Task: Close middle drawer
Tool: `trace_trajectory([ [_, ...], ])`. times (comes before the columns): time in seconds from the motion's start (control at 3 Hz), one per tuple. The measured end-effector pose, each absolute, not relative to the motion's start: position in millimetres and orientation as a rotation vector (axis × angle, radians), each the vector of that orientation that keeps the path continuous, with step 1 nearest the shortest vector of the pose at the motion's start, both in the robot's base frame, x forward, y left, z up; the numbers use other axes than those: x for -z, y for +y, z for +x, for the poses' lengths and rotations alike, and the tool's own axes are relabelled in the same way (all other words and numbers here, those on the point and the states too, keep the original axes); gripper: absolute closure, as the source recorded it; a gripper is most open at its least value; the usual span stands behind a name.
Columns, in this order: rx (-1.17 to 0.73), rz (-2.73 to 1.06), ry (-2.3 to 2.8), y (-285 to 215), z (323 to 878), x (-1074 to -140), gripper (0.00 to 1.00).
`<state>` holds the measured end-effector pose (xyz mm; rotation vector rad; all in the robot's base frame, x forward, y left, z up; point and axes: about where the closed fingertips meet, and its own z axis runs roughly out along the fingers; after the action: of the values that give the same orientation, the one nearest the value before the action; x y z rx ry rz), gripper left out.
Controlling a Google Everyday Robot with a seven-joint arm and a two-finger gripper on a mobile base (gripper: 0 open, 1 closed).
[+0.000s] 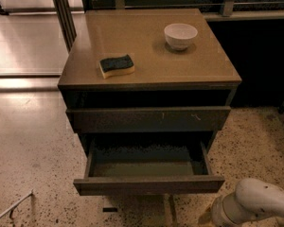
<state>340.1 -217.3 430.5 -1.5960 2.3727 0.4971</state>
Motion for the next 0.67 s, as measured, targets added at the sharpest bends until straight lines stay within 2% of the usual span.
trace_trajectory([
  [0.67, -0.391, -1.535, 2.237, -217.9, 362.0, -408.7, 1.00],
])
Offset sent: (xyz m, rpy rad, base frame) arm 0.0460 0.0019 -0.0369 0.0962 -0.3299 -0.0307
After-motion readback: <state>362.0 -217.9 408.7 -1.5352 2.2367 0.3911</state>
